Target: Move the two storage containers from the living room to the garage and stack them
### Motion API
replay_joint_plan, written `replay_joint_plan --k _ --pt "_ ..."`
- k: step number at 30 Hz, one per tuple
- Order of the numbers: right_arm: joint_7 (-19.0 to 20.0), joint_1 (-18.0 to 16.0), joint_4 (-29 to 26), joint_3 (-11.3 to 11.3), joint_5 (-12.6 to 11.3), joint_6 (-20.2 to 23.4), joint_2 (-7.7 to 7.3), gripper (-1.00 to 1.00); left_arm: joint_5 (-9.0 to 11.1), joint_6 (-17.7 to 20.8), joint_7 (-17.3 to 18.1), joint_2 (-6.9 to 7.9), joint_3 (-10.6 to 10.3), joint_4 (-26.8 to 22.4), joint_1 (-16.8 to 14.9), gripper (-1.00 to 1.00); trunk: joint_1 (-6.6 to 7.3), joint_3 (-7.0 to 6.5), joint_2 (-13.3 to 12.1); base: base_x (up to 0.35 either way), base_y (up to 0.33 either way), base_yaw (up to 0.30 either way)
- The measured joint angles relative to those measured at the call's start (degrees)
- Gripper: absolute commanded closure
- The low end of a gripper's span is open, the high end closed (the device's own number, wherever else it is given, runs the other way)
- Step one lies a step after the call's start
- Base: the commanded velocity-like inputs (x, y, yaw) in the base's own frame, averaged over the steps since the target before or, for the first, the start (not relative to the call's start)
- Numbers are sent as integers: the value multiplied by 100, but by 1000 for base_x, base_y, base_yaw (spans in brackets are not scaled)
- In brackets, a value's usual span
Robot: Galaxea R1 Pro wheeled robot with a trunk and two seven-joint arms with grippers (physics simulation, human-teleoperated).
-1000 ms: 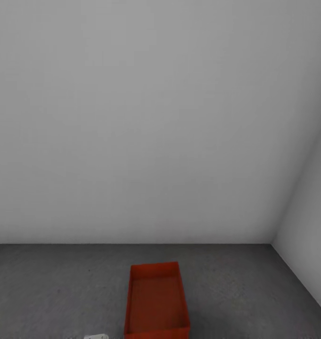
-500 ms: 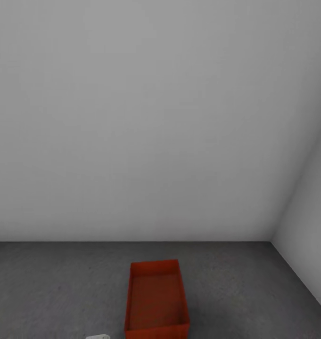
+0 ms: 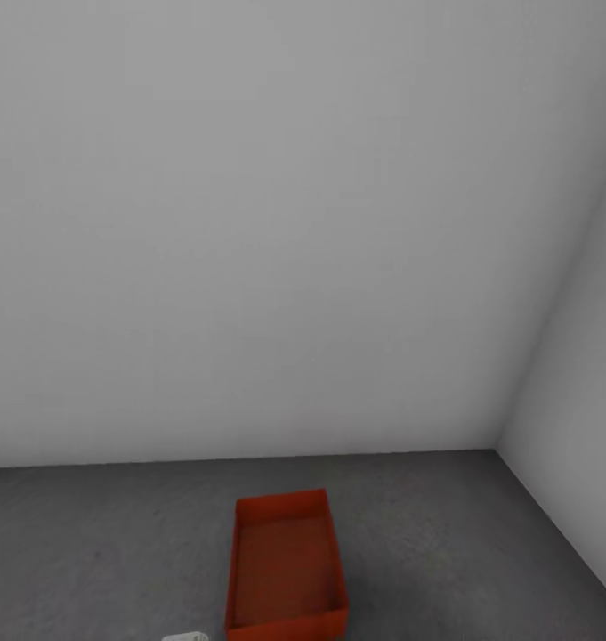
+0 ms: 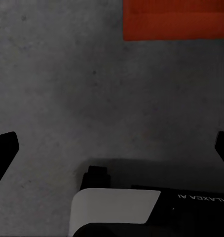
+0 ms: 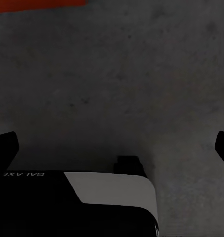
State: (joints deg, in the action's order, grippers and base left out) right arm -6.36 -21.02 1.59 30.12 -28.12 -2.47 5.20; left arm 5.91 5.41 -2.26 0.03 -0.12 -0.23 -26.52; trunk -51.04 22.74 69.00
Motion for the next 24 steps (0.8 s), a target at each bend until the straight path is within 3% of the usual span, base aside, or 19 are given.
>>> replay_joint_plan --k 24 --pt "-1 0 0 0 0 0 2 -100 0 1 5 -9 0 0 0 -100 0 0 0 0 0 -245"
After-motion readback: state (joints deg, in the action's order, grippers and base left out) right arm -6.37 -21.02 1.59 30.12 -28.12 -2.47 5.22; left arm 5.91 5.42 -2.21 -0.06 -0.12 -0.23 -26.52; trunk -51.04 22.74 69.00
